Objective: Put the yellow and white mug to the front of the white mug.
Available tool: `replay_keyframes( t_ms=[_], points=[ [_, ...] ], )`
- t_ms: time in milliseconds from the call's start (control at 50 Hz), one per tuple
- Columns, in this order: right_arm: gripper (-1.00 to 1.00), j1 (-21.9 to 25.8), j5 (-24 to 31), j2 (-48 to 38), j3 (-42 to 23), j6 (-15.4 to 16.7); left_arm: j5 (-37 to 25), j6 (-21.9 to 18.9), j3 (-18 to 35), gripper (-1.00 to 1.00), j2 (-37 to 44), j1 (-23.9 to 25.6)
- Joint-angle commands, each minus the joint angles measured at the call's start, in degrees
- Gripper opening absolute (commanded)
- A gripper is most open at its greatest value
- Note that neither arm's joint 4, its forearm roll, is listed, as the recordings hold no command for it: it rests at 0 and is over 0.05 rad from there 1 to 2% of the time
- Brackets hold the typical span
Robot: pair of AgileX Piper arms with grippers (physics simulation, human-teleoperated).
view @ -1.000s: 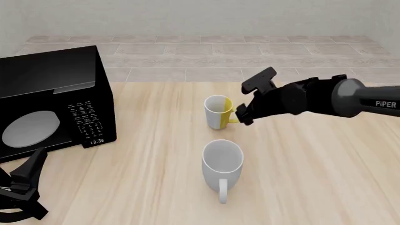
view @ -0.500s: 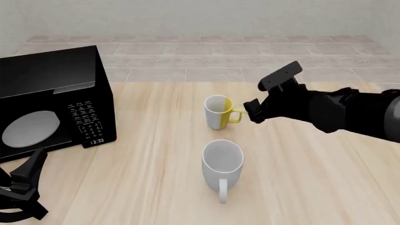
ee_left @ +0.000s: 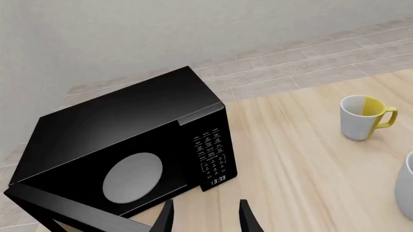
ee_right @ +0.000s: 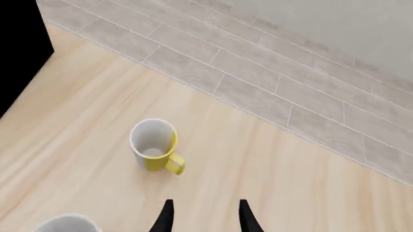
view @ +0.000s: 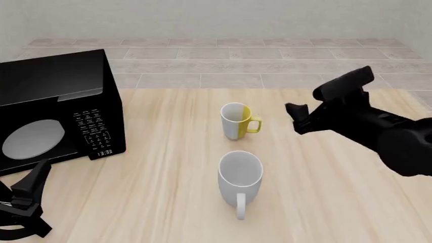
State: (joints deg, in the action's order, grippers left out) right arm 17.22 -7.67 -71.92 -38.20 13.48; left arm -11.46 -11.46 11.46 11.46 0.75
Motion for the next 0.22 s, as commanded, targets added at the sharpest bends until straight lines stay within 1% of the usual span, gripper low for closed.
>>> replay_keyframes(
  t_ms=[20,220],
  points=[
    [1.0,-0.53,-3.11,5.05,4.94,-0.36,0.0,0.0,0.0,1.0,0.0,0.0],
    [1.0,-0.11,-6.28,9.05,9.32,-1.21,0.0,0.0,0.0,1.0,0.0,0.0]
  ],
)
